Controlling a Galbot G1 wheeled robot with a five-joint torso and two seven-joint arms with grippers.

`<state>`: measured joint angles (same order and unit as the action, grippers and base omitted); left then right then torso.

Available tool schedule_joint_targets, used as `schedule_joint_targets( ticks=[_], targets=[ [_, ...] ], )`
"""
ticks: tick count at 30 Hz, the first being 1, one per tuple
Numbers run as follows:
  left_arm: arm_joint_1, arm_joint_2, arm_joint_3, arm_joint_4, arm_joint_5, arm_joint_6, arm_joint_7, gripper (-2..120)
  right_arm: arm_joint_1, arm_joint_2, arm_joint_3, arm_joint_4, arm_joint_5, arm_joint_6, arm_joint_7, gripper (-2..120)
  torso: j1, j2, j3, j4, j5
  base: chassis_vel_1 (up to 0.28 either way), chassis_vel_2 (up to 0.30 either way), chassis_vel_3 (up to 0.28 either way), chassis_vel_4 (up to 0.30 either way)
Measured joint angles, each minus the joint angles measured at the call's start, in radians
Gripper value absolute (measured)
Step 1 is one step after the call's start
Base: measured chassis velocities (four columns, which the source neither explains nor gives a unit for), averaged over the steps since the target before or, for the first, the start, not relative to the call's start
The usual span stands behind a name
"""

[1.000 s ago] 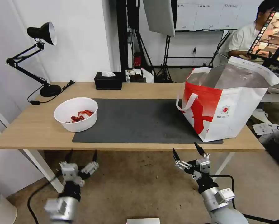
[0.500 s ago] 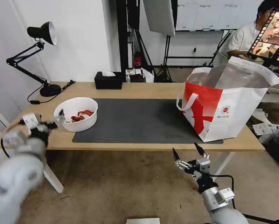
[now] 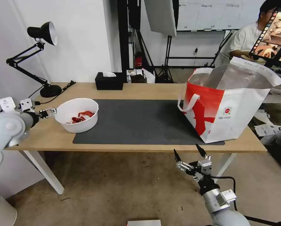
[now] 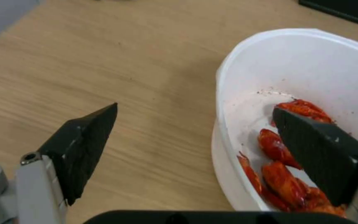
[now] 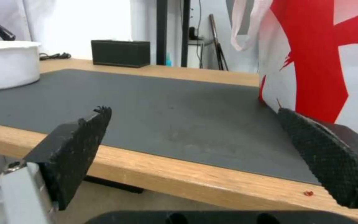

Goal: Pick up the trash from the table and place it into the takeout bag.

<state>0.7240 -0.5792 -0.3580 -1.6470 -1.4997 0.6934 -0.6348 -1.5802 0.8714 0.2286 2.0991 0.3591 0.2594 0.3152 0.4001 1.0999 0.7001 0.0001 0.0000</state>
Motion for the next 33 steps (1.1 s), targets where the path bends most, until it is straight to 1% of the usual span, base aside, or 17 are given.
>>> schedule_joint_targets(
  ticks=[3,5,6,7,10,13,17,18,19,22,23,25,27,28,29,30,33],
  targets=[
    [-0.078,-0.03,0.061,0.081,-0.067,0.04,0.043,100,0.0,0.0,0.0,0.0,0.0,0.0,0.0,100,0.0,0.0,0.0,-0.0001,-0.0001,0.0,0.0,0.0,0.0],
    [-0.086,-0.035,0.068,0.09,-0.072,0.043,0.046,100,0.0,0.0,0.0,0.0,0.0,0.0,0.0,100,0.0,0.0,0.0,-0.0001,0.0,0.0,0.0,0.0,0.0],
    [-0.116,-0.053,0.097,0.13,-0.083,0.051,0.05,100,0.0,0.0,0.0,0.0,0.0,0.0,0.0,100,0.0,0.0,0.0,-0.0001,0.0,0.0,0.0,0.0,0.0],
    [-0.116,-0.053,0.097,0.13,-0.083,0.051,0.05,100,0.0,0.0,0.0,0.0,0.0,0.0,0.0,100,0.0,0.0,0.0,-0.0001,0.0,0.0,0.0,0.0,0.0],
    [-0.154,-0.079,0.131,0.188,-0.096,0.051,0.047,100,0.0,0.0,0.0,0.0,0.0,0.0,0.0,100,0.0,0.0,0.0,-0.0001,-0.0001,0.0,0.0,0.0,0.0],
    [-0.165,-0.089,0.14,0.208,-0.098,0.051,0.043,100,0.0,0.0,0.0,0.0,0.0,0.0,0.0,100,0.0,0.0,0.0,-0.0001,0.0,0.0,0.0,0.0,0.0],
    [-0.183,-0.106,0.149,0.233,-0.098,0.05,0.014,99,0.0,0.0,0.0,0.0,0.0,0.0,0.0,100,0.0,0.0,0.0,0.0,0.0,0.0,0.0,0.0,0.0],
    [-0.188,-0.11,0.152,0.238,-0.098,0.048,0.002,95,0.0,0.0,0.0,0.0,0.0,0.0,0.0,100,0.0,0.0,0.0,-0.0001,0.0002,0.0,0.0,0.0,0.0],
    [-0.188,-0.11,0.152,0.238,-0.098,0.048,0.002,95,0.0,0.0,0.0,0.0,0.0,0.0,0.0,100,0.0,0.0,0.0,-0.0001,0.0002,0.0,0.0,0.0,0.0],
    [-0.195,-0.113,0.16,0.241,-0.098,0.047,-0.008,82,0.0,0.0,0.0,0.0,0.0,0.0,0.0,100,0.0,0.0,0.0,-0.0001,0.0002,0.0,0.0,0.0,0.0],
    [-0.195,-0.113,0.16,0.241,-0.098,0.047,-0.008,82,0.0,0.0,0.0,0.0,0.0,0.0,0.0,100,0.0,0.0,0.0,-0.0001,0.0002,0.0,0.0,0.0,0.0],
    [-0.202,-0.113,0.168,0.237,-0.1,0.046,-0.015,66,0.0,0.0,0.0,0.0,0.0,0.0,0.0,100,0.0,0.0,0.0,0.0,0.0001,0.0,0.0,0.0,0.0],
    [-0.202,-0.113,0.17,0.235,-0.101,0.045,-0.016,64,0.0,0.0,0.0,0.0,0.0,0.0,0.0,100,0.0,0.0,0.0,0.0,0.0001,0.0,0.0,0.0,0.0],
    [-0.203,-0.11,0.173,0.228,-0.105,0.045,-0.016,56,0.0,0.0,0.0,0.0,0.0,0.0,0.0,100,0.0,0.0,0.0,-0.0001,-0.0001,0.0,0.0,0.0,0.0],
    [-0.203,-0.106,0.173,0.22,-0.11,0.045,-0.016,53,0.0,0.0,0.0,0.0,0.0,0.0,0.0,100,0.0,0.0,0.0,-0.0002,-0.0002,0.0,0.0,0.0,0.0],
    [-0.203,-0.106,0.173,0.22,-0.11,0.045,-0.016,53,0.0,0.0,0.0,0.0,0.0,0.0,0.0,100,0.0,0.0,0.0,-0.0002,-0.0002,0.0,0.0,0.0,0.0],
    [-0.196,-0.096,0.17,0.195,-0.126,0.044,-0.024,37,0.0,0.0,0.0,0.0,0.0,0.0,0.0,100,0.0,0.0,0.0,0.0,-0.0001,0.0,0.0,0.0,0.0]
  ],
)
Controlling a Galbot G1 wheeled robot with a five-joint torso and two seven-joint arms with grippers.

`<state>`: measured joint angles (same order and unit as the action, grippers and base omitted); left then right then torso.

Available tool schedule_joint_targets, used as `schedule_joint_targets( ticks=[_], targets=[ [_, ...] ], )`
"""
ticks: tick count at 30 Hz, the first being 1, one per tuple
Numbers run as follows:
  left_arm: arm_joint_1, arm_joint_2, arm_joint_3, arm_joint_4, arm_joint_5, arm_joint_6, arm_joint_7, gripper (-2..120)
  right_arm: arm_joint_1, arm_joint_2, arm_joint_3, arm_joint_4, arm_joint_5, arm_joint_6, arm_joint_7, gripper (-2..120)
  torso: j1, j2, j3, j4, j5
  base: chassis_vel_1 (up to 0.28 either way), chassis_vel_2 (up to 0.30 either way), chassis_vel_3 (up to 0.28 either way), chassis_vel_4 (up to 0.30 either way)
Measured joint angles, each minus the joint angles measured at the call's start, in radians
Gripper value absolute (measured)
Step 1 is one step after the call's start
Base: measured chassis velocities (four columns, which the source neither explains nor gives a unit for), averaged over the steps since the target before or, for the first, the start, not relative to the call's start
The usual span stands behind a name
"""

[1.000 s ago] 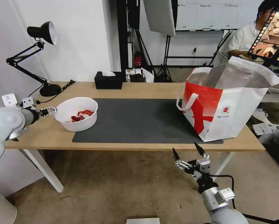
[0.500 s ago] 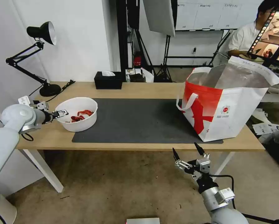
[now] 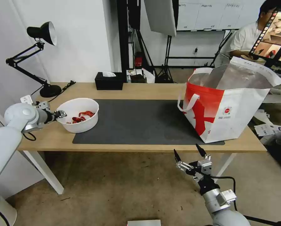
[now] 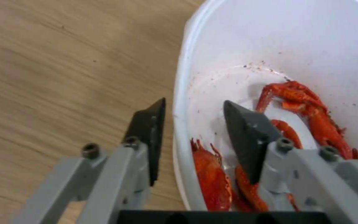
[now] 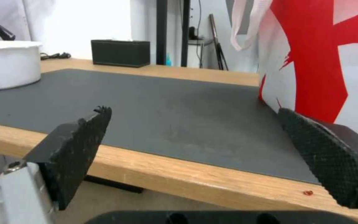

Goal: Pick up the trash from the table and place it into the takeout bag.

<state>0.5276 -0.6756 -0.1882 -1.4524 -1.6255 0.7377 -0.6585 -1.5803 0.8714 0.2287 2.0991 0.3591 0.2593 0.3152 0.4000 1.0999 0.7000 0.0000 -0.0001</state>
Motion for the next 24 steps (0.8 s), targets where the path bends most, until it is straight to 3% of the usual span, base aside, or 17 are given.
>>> schedule_joint_targets(
  ticks=[10,24],
  targets=[
    [-0.011,-0.004,0.008,-0.001,0.014,-0.01,0.001,2,0.0,0.0,0.0,0.0,0.0,0.0,0.0,100,0.0,0.0,0.0,-0.0001,0.0001,0.0,0.0,0.0,0.0],
    [-0.003,-0.008,0.005,-0.042,0.026,-0.072,0.018,0,0.0,0.0,0.0,0.0,0.0,0.0,0.0,100,0.0,0.0,0.0,-0.0001,0.0001,0.0,0.0,0.0,0.0]
  ],
)
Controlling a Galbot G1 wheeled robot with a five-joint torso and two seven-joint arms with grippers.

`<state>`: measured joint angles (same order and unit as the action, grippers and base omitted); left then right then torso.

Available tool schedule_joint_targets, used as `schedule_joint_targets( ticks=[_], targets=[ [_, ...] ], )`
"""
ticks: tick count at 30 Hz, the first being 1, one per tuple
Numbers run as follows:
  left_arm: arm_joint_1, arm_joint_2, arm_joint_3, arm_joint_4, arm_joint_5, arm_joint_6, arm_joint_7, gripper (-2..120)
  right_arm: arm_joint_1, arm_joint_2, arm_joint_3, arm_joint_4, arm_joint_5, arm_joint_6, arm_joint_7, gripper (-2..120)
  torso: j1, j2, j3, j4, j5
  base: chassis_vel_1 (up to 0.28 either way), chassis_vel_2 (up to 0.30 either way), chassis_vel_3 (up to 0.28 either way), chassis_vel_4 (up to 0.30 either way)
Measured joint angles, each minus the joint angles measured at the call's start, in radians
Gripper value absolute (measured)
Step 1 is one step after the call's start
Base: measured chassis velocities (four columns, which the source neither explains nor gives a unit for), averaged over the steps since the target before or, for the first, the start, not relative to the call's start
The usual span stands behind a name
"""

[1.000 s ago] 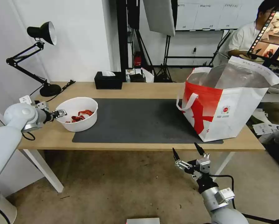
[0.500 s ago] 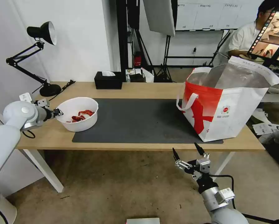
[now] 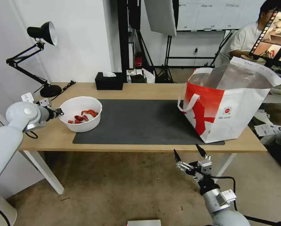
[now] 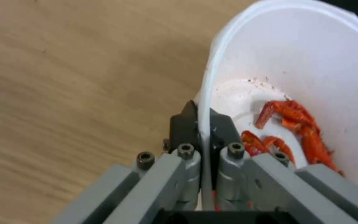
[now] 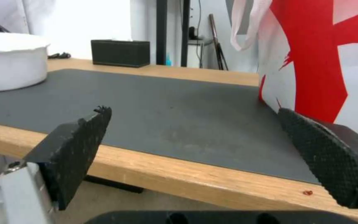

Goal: Pick up the trash from the table and place it into the takeout bag.

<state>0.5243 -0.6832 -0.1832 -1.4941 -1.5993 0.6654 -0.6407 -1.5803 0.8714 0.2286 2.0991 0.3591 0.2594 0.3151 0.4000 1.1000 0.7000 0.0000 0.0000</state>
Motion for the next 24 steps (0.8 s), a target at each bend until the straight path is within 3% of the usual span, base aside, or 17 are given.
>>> schedule_joint_targets(
  ticks=[7,9,13,15,16,18,19,20,22,24],
  targets=[
    [-0.016,0.005,0.01,-0.074,0.085,-0.12,0.082,0,0.0,0.0,0.0,0.0,0.0,0.0,0.0,100,0.0,0.0,0.0,0.0002,-0.0001,0.0,0.0,0.0,0.0],
    [-0.055,0.006,0.043,-0.11,0.144,-0.201,0.111,0,0.0,0.0,0.0,0.0,0.0,0.0,0.0,100,0.0,0.0,0.0,0.0001,0.0,0.0,0.0,0.0,0.0],
    [-0.119,0.006,0.096,-0.14,0.172,-0.254,0.108,0,0.0,0.0,0.0,0.0,0.0,0.0,0.0,100,0.0,0.0,0.0,0.0001,0.0001,0.0,0.0,0.0,0.0],
    [-0.224,0.001,0.187,-0.159,0.178,-0.281,0.092,0,0.0,0.0,0.0,0.0,0.0,0.0,0.0,100,0.0,0.0,0.0,0.0001,0.0002,0.0,0.0,0.0,0.0],
    [-0.224,0.001,0.187,-0.159,0.178,-0.281,0.092,0,0.0,0.0,0.0,0.0,0.0,0.0,0.0,100,0.0,0.0,0.0,0.0001,0.0002,0.0,0.0,0.0,0.0],
    [-0.381,-0.03,0.326,-0.155,0.165,-0.297,0.07,0,0.0,0.0,0.0,0.0,0.0,0.0,0.0,100,0.0,0.0,0.0,0.0001,0.0003,0.0,0.0,0.0,0.0],
    [-0.381,-0.03,0.326,-0.155,0.165,-0.297,0.07,0,0.0,0.0,0.0,0.0,0.0,0.0,0.0,100,0.0,0.0,0.0,0.0001,0.0003,0.0,0.0,0.0,0.0],
    [-0.493,-0.069,0.406,-0.142,0.152,-0.301,0.055,0,0.0,0.0,0.0,0.0,0.0,0.0,0.0,100,0.0,0.0,0.0,0.0,-0.0002,0.0,0.0,0.0,0.0],
    [-0.512,-0.078,0.419,-0.14,0.149,-0.301,0.054,0,0.0,0.0,0.0,0.0,0.0,0.0,0.0,100,0.0,0.0,0.0,0.0,0.0,0.0,0.0,0.0,0.0],
    [-0.704,-0.233,0.56,-0.089,0.125,-0.303,0.021,0,0.0,0.0,0.0,0.0,0.0,0.0,0.0,100,0.0,0.0,0.0,-0.0005,0.0005,0.0,0.0,0.0,0.0]
  ],
)
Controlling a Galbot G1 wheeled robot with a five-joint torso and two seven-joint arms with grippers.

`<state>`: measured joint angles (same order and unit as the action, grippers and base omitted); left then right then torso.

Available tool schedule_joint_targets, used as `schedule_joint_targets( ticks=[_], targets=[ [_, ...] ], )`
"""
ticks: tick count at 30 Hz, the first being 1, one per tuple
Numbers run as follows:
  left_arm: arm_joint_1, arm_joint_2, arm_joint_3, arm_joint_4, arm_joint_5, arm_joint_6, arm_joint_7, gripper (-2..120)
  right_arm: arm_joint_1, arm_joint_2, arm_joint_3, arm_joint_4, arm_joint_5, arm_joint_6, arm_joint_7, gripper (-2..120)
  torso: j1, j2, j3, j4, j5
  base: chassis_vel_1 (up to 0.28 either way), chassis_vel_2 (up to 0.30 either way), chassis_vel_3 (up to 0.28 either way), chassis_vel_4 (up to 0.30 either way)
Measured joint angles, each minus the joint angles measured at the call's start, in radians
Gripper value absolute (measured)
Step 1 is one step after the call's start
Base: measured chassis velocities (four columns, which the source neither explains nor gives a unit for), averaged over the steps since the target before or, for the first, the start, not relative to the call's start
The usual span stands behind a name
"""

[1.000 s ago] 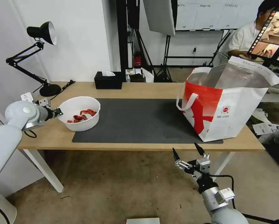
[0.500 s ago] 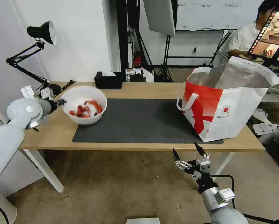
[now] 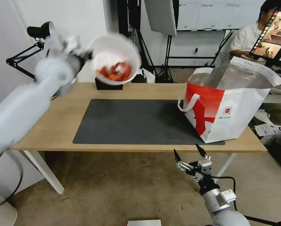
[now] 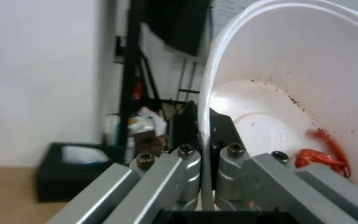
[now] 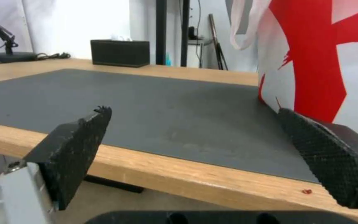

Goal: Pick up the trash from the table and place it into the takeout bag.

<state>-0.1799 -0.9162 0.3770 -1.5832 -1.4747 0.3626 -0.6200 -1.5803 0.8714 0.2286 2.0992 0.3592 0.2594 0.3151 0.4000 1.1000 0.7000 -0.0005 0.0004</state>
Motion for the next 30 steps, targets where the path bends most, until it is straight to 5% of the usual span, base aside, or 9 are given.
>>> schedule_joint_targets(
  ticks=[12,20,30],
  targets=[
    [-0.161,-0.38,0.132,0.225,0.028,0.001,-0.017,0,0.0,0.0,0.0,0.0,0.0,0.0,0.0,100,0.0,0.0,0.0,0.0006,-0.0002,0.0,0.0,0.0,0.0],
    [-0.165,-0.536,0.159,0.323,0.158,-0.038,-0.015,0,0.0,0.0,0.0,0.0,0.0,0.0,0.0,100,0.0,0.0,0.0,0.0005,-0.0001,0.0,0.0,0.0,0.0],
    [-0.153,-0.649,0.232,0.406,0.369,-0.131,0.036,0,0.0,0.0,0.0,0.0,0.0,0.0,0.0,100,0.0,0.0,0.0,0.0004,-0.0002,0.0,0.0,0.0,0.0]
  ],
)
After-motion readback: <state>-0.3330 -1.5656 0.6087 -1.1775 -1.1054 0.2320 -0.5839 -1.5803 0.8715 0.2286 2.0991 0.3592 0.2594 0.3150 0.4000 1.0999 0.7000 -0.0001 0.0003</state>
